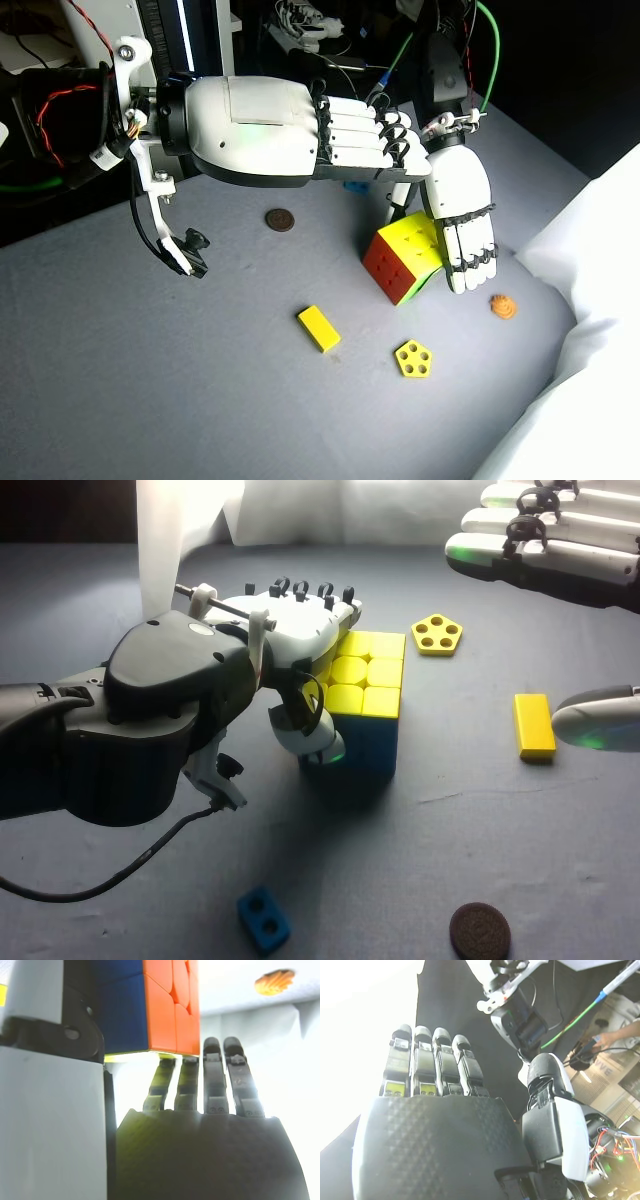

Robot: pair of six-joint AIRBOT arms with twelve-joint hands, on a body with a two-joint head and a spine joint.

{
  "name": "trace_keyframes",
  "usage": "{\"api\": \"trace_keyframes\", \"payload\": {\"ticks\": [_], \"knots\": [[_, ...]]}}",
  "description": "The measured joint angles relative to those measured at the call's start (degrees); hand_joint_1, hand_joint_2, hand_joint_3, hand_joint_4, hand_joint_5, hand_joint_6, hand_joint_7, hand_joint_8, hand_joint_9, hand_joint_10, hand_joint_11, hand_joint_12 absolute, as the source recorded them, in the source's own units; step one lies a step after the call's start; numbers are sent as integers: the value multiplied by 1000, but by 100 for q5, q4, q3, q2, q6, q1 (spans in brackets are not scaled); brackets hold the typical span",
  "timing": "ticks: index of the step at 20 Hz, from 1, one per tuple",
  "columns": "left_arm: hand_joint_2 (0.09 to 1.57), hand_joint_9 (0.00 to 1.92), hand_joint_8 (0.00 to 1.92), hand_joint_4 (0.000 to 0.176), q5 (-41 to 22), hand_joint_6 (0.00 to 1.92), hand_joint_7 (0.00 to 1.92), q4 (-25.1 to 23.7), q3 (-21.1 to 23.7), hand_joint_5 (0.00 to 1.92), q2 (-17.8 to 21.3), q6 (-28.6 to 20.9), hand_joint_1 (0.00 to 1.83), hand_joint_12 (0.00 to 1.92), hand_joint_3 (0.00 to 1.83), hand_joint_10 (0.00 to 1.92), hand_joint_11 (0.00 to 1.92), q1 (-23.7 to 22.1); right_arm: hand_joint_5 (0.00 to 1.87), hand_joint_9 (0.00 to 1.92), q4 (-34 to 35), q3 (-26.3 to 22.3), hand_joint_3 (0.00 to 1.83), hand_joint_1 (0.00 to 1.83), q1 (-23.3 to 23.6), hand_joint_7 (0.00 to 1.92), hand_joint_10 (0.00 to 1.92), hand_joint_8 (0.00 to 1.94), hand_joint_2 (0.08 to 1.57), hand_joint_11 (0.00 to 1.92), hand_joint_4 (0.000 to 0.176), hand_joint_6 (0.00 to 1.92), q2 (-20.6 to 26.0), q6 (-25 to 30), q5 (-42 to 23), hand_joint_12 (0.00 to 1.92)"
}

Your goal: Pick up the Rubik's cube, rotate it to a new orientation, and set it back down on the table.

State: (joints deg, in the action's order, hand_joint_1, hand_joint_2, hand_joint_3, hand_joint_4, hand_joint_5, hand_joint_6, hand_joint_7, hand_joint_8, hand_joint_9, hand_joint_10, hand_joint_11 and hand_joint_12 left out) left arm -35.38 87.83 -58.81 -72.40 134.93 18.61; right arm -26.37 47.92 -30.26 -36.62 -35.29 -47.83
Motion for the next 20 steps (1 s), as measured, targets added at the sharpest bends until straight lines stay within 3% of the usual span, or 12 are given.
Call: {"api": "trace_keyframes", "payload": {"ticks": [1, 2, 3, 4, 5, 6, 7, 8, 13, 15, 16, 20], "knots": [[1073, 213, 33, 0, 0, 10, 193, 0, 0, 125, 0, 2, 958, 456, 4, 20, 0, 0, 0, 0, 0, 0, 0, 0, 0, 5, 0, 2, 1238, 0, 0, 0, 0, 0, 0, 0], [1056, 373, 80, 0, 0, 37, 381, -13, 0, 294, 0, 0, 1033, 898, 0, 146, 0, 0, 0, 0, -2, 0, 0, 0, 0, 0, 0, 0, 1237, 0, 0, 0, 0, 0, -2, 0], [1076, 369, 162, 0, -7, 41, 468, -72, 0, 395, 0, 0, 1068, 1154, 0, 432, 0, 0, 2, 0, -2, 0, 0, 0, 0, 6, 0, 2, 1237, 0, 0, 1, 0, 0, -2, 0], [1089, 335, 724, 0, -22, 128, 401, -153, 0, 504, 0, 0, 1097, 1420, 0, 946, 10, -33, 0, 0, 0, 0, 1, 0, 0, 6, 0, 3, 1240, 0, 0, 0, 0, 0, -2, 0], [1053, 307, 1173, 0, -26, 526, 318, -149, 0, 470, 0, 4, 1134, 1568, 0, 1272, 60, -72, 4, 0, 0, 0, 2, 0, -2, 13, 0, 5, 1241, 0, 0, 2, 0, 0, -2, 0], [1063, 315, 1484, 0, -26, 1198, 298, -149, 0, 360, 0, -4, 1153, 1711, 1, 1506, 115, -70, 0, 0, -2, 0, 4, 0, 0, 2, 0, 0, 1247, 0, 0, 0, 0, 0, -13, 0], [1196, 326, 1612, 0, -24, 1363, 334, -122, 0, 645, 0, -15, 1100, 1817, 21, 1636, 150, -70, 0, 0, -2, 0, 5, 0, -2, 0, 0, 0, 1249, 0, 0, 0, 0, 0, -24, 0], [1288, 335, 1700, 0, -17, 1508, 504, -87, 0, 629, -2, -17, 1084, 1900, 53, 1810, 214, -70, 0, 0, -2, 0, 5, 0, -2, 0, 0, 0, 1249, 0, 0, 0, 0, 0, -28, 0], [1328, 344, 1807, 0, -33, 1515, 507, -17, 17, 632, -13, -17, 1083, 1920, 50, 1913, 277, -70, 0, 0, 118, 0, 5, 0, -2, 0, 0, 0, 1250, 0, 0, 0, 0, -24, -31, 0], [1374, 330, 1861, 0, -46, 1656, 452, 26, 31, 555, -13, -15, 1033, 1921, 58, 1921, 273, -94, 0, 0, 334, 0, 3, 0, -2, 0, 0, 0, 1247, 0, 0, 0, 0, -188, -39, 0], [1373, 318, 1881, 0, -55, 1618, 442, 120, 31, 576, -13, 9, 1044, 1921, 52, 1921, 270, -125, 0, 0, 472, 0, 3, 0, -4, 0, 0, 0, 1248, 0, 0, 0, 0, -391, -52, 0], [1358, 316, 1815, 0, -146, 1588, 483, 713, 125, 598, -11, 586, 1059, 1921, 31, 1921, 269, -350, 0, 0, 710, 0, 3, 0, -55, 0, 0, 0, 1247, 0, 0, 0, 26, -846, -170, 0]]}}
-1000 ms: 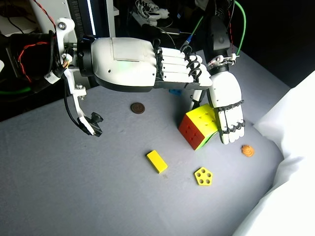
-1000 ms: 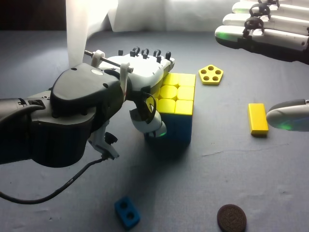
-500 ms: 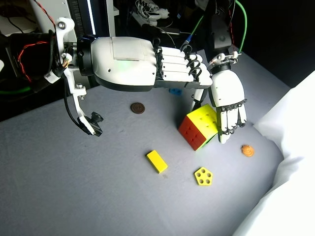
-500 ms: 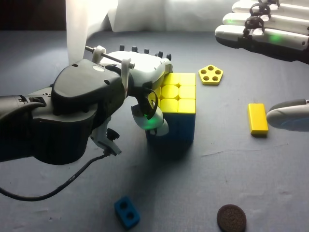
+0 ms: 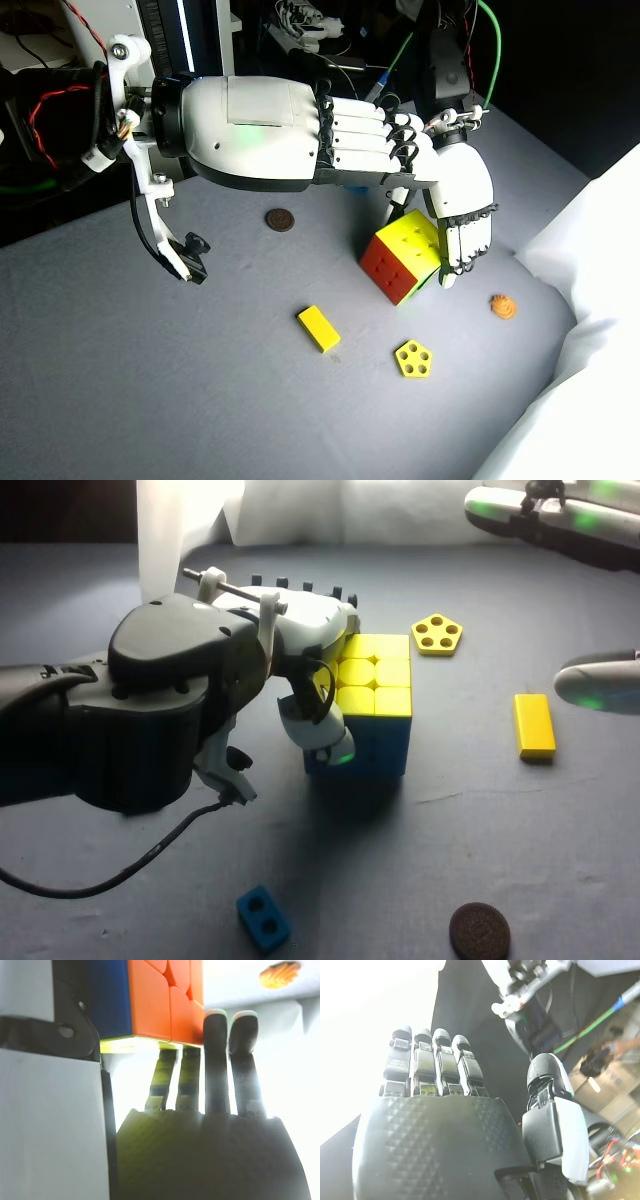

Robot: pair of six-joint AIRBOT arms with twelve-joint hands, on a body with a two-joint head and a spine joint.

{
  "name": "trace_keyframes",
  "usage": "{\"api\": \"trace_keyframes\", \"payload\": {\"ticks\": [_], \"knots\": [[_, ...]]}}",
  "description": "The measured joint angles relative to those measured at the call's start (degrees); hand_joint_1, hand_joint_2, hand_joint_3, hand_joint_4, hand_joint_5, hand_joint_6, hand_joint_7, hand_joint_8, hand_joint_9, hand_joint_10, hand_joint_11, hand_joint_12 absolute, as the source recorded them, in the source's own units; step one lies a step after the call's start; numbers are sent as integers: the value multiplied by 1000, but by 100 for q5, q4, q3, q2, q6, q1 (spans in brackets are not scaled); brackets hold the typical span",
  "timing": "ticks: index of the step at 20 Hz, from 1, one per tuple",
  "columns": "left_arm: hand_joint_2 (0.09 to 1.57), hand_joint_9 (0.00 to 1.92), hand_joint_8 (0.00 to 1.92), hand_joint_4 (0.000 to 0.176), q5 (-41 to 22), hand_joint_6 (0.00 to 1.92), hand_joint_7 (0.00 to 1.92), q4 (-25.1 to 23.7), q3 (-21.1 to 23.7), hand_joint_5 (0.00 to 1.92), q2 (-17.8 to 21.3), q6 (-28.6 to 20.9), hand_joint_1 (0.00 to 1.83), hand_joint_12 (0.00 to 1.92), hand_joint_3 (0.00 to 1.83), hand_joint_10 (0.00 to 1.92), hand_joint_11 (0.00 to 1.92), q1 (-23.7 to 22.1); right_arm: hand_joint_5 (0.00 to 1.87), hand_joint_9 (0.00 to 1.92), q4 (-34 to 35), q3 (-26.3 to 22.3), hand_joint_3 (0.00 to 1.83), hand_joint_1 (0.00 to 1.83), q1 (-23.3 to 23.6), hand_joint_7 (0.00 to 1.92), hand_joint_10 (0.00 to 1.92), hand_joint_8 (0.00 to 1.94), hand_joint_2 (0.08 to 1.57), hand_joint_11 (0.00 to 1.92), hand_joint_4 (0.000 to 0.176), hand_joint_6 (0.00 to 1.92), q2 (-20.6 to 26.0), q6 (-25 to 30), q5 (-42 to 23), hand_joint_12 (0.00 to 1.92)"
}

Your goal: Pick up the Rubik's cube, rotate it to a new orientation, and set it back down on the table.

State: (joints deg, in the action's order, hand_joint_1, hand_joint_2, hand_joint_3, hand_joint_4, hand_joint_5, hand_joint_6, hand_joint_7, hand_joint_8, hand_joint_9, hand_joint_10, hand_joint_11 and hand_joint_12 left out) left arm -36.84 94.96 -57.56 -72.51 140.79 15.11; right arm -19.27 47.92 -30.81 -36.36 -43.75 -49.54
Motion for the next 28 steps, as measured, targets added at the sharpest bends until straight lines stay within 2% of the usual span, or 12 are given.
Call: {"api": "trace_keyframes", "payload": {"ticks": [6, 7, 9, 10, 11, 12, 14, 15, 17, 19, 25, 28], "knots": [[1365, 297, 1806, 0, -496, 1606, 476, 699, 431, 596, 321, 811, 1057, 1921, 22, 1921, 253, -575, 0, 0, 90, -39, 0, 0, -48, 9, 0, 3, 1235, 0, 0, 0, 177, -48, 20, 0], [1378, 296, 1807, 14, -562, 1657, 490, 802, 448, 545, 358, 901, 1039, 1921, 23, 1913, 242, -645, 0, 11, 85, -42, 0, 0, -48, 17, 4, 7, 1229, 0, 0, 0, 208, -48, 17, 0], [1374, 330, 1781, 17, -684, 1645, 526, 1060, 490, 537, 457, 1176, 1047, 1921, 12, 1904, 276, -833, 42, 112, 81, -42, 0, 0, 15, 89, 48, 33, 1223, 35, 0, 18, 225, -52, 44, 17], [1382, 316, 1805, 12, -748, 1652, 514, 1110, 542, 524, 509, 1248, 1042, 1921, 13, 1907, 268, -931, 134, 175, 85, -42, 0, 0, 39, 334, 636, 28, 1222, 6, 0, 15, 225, -46, 44, 1112], [1384, 318, 1798, 15, -782, 1664, 516, 1147, 590, 518, 531, 1268, 1039, 1921, 11, 1899, 258, -1010, 171, 219, 61, -42, 1, 0, 66, 501, 1146, 93, 1226, 0, 0, 20, 234, -9, 31, 1664], [1386, 316, 1802, 18, -785, 1668, 501, 1141, 623, 526, 551, 1266, 1036, 1921, 11, 1901, 267, -1069, 169, 311, -11, -42, 1, 0, 66, 519, 1541, 615, 1239, 121, 0, 9, 260, 79, 22, 1870], [1392, 308, 1803, 22, -815, 1688, 492, 1274, 708, 521, 564, 1331, 1029, 1921, 10, 1901, 281, -1193, 146, 351, -223, -42, 2, 0, 66, 375, 1885, 1486, 1248, 266, 0, 8, 267, 195, 35, 1919], [1392, 293, 1810, 19, -828, 1678, 495, 1311, 765, 522, 564, 1338, 1032, 1921, 6, 1919, 260, -1235, 135, 386, -310, -61, 0, 0, 66, 332, 1920, 1741, 1243, 320, 0, 4, 264, 201, 79, 1921], [1388, 306, 1811, 13, -874, 1655, 502, 1408, 839, 530, 560, 1342, 1039, 1921, 3, 1921, 280, -1290, 117, 376, -321, -70, 0, 0, 68, 337, 1921, 1760, 1241, 260, 0, 6, 234, 210, 140, 1921], [1387, 320, 1782, 22, -955, 1677, 512, 1475, 879, 525, 560, 1355, 1037, 1921, 2, 1905, 278, -1362, 97, 417, -323, -70, 0, 0, 105, 374, 1921, 1677, 1239, 407, 0, 3, 166, 212, 249, 1921], [1376, 312, 1762, 22, -1108, 1644, 519, 1552, 955, 554, 560, 1482, 1048, 1921, 0, 1890, 274, -1582, 68, 370, -391, -160, 4, 0, 258, 343, 1921, 1695, 1260, 321, 0, 1, -59, 140, 927, 1921], [1372, 305, 1774, 13, -1128, 1617, 516, 1652, 960, 569, 560, 1567, 1056, 1921, 0, 1903, 262, -1650, 75, 382, -387, -177, 4, 0, 323, 359, 1921, 1680, 1263, 348, 0, 3, -181, -2, 1051, 1921]]}}
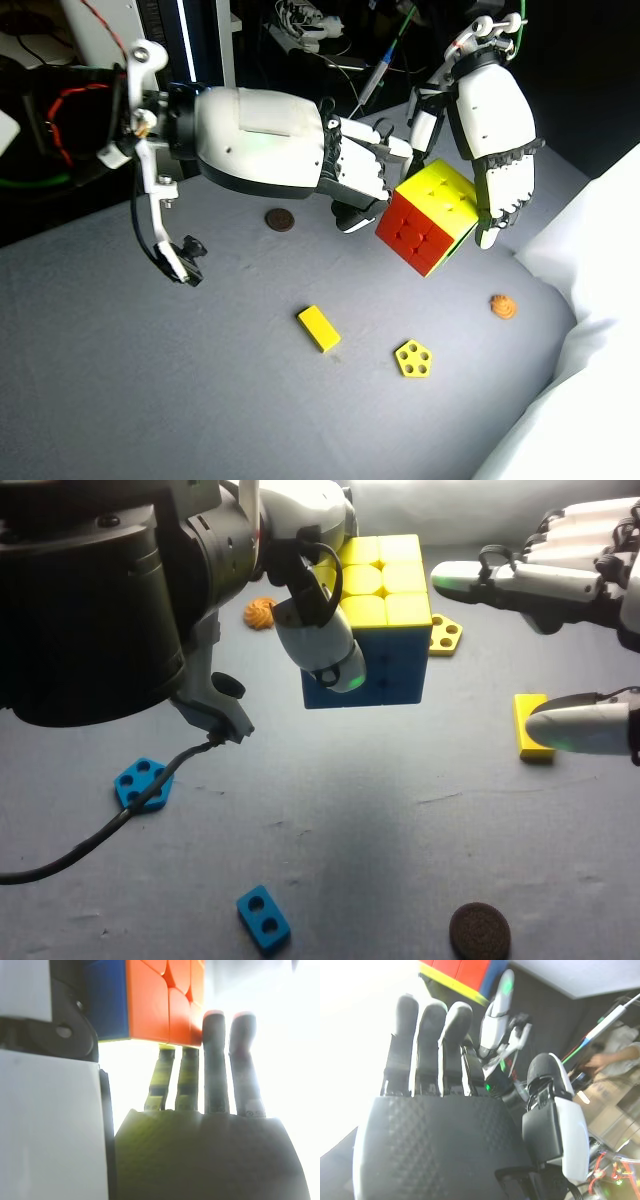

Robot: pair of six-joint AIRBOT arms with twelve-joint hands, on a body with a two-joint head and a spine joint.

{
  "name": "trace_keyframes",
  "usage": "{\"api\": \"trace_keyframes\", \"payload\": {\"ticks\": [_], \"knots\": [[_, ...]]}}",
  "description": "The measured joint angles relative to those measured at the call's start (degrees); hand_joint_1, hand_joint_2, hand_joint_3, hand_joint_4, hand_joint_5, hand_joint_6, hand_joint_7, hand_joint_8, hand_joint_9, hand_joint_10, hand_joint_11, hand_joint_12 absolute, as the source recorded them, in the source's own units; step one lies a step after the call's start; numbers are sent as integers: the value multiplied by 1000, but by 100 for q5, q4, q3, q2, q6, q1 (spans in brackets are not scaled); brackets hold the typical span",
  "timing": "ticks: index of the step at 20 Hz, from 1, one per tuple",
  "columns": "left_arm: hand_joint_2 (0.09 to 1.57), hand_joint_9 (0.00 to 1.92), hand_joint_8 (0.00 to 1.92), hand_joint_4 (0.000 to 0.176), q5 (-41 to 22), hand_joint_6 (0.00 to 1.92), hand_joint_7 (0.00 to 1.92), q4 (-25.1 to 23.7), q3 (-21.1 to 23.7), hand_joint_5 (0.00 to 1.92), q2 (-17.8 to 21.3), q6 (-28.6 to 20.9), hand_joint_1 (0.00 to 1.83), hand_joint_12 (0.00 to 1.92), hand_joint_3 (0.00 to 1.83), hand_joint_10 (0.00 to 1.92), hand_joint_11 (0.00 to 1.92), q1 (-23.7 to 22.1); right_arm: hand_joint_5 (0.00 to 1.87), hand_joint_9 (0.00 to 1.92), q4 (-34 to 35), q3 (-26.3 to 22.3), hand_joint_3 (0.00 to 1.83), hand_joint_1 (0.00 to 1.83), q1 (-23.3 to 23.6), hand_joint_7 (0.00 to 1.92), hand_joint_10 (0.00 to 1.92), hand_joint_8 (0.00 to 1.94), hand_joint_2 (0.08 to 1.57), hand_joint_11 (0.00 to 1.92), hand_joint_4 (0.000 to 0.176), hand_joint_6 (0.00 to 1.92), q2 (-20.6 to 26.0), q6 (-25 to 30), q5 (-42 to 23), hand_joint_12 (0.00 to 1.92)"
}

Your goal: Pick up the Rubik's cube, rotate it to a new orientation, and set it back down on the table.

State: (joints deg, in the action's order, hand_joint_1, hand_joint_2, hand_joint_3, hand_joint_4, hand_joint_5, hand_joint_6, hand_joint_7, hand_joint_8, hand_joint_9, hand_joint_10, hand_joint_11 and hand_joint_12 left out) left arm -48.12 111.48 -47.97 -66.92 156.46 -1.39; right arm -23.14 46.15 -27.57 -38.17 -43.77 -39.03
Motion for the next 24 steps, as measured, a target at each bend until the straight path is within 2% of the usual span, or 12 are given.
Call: {"api": "trace_keyframes", "payload": {"ticks": [1, 2, 5, 9, 10, 12, 13, 14, 16, 18, 22, 24], "knots": [[1375, 314, 1779, 13, -17, 1624, 525, 2, 0, 553, 0, 11, 1053, 1921, 0, 1910, 271, 0, 73, 369, 39, 0, 3, 0, 55, 336, 1921, 1727, 1264, 369, 0, 2, -66, -9, 114, 1921], [1379, 299, 1812, 3, -26, 1609, 498, 2, 0, 565, 0, 17, 1052, 1921, 1, 1919, 276, -4, 82, 366, 127, 0, 3, 0, 83, 324, 1921, 1738, 1265, 375, 0, 6, -116, -68, 188, 1921], [1392, 308, 1836, 7, -46, 1646, 486, 2, 17, 535, 0, 35, 1035, 1921, 6, 1914, 275, -63, 67, 361, 592, 2, 3, 0, 210, 302, 1921, 1705, 1269, 375, 0, 2, -382, -710, 372, 1921], [1386, 323, 1800, 14, -57, 1648, 512, 20, 17, 533, 0, 63, 1040, 1921, 0, 1890, 272, -63, 59, 355, 675, 0, 3, 0, 245, 317, 1921, 1673, 1273, 399, 0, 3, -542, -809, 599, 1921], [1383, 321, 1790, 11, -50, 1643, 527, 20, 20, 527, 0, 63, 1046, 1921, 0, 1884, 268, -63, 62, 335, 767, 0, 2, 0, 249, 314, 1921, 1681, 1272, 347, 0, 3, -590, -929, 754, 1921], [1382, 336, 1778, 18, -52, 1652, 525, 24, 24, 533, 0, 63, 1044, 1921, 0, 1885, 289, -59, 50, 350, 992, 0, 0, 0, 299, 310, 1921, 1694, 1269, 345, 0, 2, -645, -1167, 940, 1921], [1388, 324, 1785, 22, -55, 1672, 512, 26, 24, 524, 0, 63, 1036, 1921, 1, 1880, 277, -59, 54, 359, 1012, 0, 0, 0, 306, 314, 1921, 1697, 1268, 353, 0, 4, -645, -1185, 946, 1921], [1394, 313, 1821, 12, -59, 1661, 501, 26, 24, 517, 0, 63, 1032, 1921, 3, 1911, 272, -57, 47, 346, 1047, 2, 0, 0, 306, 328, 1921, 1652, 1268, 317, 0, 2, -645, -1187, 946, 1921], [1387, 311, 1816, 8, -52, 1633, 500, 28, 24, 543, 0, 63, 1042, 1921, 0, 1908, 269, -52, 53, 297, 1043, 0, 0, 0, 304, 303, 1921, 1697, 1261, 244, 0, 4, -647, -1211, 964, 1921], [1374, 332, 1809, 0, -50, 1580, 496, 26, 24, 588, 0, 63, 1061, 1921, 0, 1900, 304, -52, 51, 326, 1051, 0, 1, 0, 304, 311, 1921, 1717, 1267, 275, 0, 4, -647, -1266, 979, 1921], [1386, 292, 1822, 4, -57, 1622, 501, 26, 24, 543, 0, 63, 1045, 1921, 0, 1899, 254, -50, 55, 302, 1113, 2, 1, 0, 304, 288, 1921, 1758, 1269, 263, 0, 3, -647, -1305, 999, 1921], [1379, 315, 1810, 2, -57, 1602, 507, 24, 24, 561, 0, 66, 1054, 1921, 0, 1883, 268, -50, 44, 324, 1115, 0, 0, 0, 278, 303, 1921, 1719, 1265, 260, 0, 1, -647, -1305, 1029, 1921]]}}
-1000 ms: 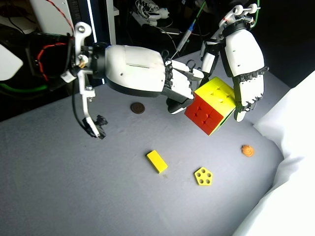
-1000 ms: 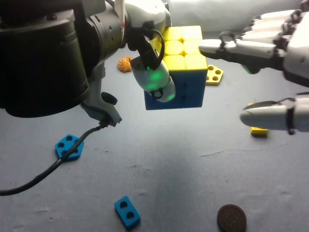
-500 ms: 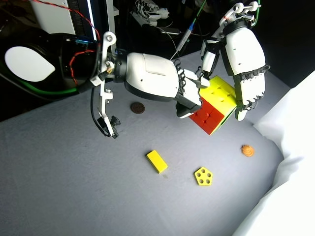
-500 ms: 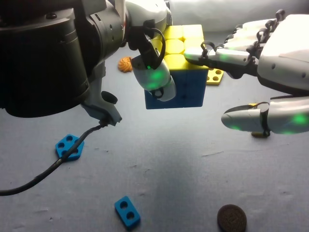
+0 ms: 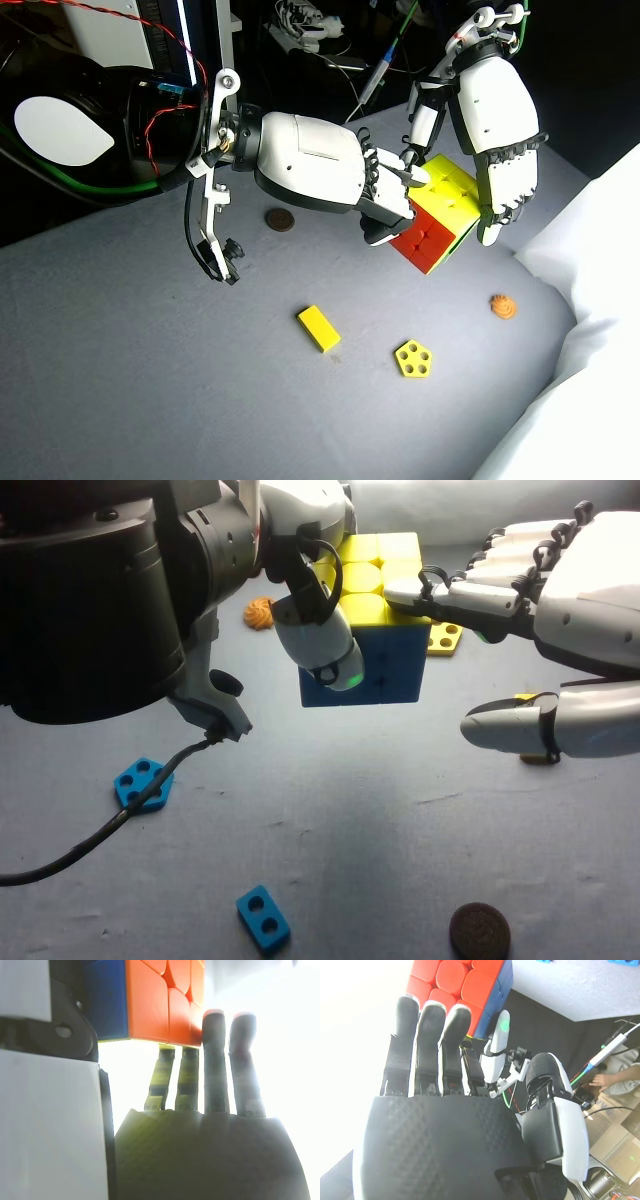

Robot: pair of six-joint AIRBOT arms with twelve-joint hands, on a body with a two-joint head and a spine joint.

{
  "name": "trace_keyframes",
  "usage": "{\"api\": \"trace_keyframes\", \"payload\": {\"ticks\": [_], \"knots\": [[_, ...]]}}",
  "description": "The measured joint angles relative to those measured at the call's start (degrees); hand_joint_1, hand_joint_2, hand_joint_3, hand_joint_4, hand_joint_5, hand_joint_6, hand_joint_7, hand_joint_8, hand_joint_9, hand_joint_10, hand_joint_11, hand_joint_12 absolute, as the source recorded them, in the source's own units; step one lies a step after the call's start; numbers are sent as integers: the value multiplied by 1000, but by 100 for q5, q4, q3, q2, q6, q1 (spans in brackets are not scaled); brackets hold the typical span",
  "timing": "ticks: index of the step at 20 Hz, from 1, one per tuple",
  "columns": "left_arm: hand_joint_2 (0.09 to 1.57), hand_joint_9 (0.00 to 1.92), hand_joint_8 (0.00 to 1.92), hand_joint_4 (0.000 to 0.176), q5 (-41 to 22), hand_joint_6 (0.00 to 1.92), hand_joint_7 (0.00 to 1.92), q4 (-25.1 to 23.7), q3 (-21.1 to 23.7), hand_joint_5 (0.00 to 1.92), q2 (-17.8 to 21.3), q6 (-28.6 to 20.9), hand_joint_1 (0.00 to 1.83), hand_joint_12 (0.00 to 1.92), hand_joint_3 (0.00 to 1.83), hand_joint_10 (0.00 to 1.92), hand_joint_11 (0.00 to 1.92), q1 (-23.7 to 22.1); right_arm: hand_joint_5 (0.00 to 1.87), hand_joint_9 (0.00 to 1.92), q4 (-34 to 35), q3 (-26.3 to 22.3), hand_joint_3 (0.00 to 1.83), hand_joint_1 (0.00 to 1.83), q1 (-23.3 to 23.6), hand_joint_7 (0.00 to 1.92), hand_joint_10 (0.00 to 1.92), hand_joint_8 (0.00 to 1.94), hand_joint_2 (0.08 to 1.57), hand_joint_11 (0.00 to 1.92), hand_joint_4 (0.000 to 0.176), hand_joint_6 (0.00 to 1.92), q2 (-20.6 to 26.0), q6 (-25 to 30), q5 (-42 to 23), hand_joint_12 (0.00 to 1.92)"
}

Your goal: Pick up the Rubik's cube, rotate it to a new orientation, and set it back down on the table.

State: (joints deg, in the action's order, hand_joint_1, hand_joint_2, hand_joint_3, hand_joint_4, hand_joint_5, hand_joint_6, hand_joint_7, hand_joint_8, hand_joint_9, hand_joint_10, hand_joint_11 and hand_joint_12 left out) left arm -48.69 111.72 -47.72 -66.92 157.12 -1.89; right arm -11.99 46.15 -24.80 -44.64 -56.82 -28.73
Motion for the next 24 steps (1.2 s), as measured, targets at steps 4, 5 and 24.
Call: {"api": "trace_keyframes", "payload": {"ticks": [4, 5, 24], "knots": [[1375, 325, 1802, 2, -4, 1595, 513, 7, 0, 566, 0, 17, 1057, 1921, 0, 1890, 287, 7, 64, 337, -37, 0, 0, 0, -46, 319, 1921, 1720, 1264, 282, 0, 6, -11, 0, 33, 1921], [1385, 315, 1807, 11, -2, 1639, 504, 7, 0, 541, 0, 20, 1042, 1921, 2, 1882, 267, 7, 57, 348, -63, -15, 0, 0, -90, 324, 1921, 1718, 1265, 289, 0, 3, -11, 0, -17, 1921], [1375, 343, 1794, 3, -52, 1595, 524, 15, -2, 561, 0, 66, 1057, 1921, 0, 1860, 262, 9, 49, 276, -87, -52, 0, 0, -229, 252, 1921, 1773, 1268, 155, 0, 4, -66, 4, 81, 1921]]}}
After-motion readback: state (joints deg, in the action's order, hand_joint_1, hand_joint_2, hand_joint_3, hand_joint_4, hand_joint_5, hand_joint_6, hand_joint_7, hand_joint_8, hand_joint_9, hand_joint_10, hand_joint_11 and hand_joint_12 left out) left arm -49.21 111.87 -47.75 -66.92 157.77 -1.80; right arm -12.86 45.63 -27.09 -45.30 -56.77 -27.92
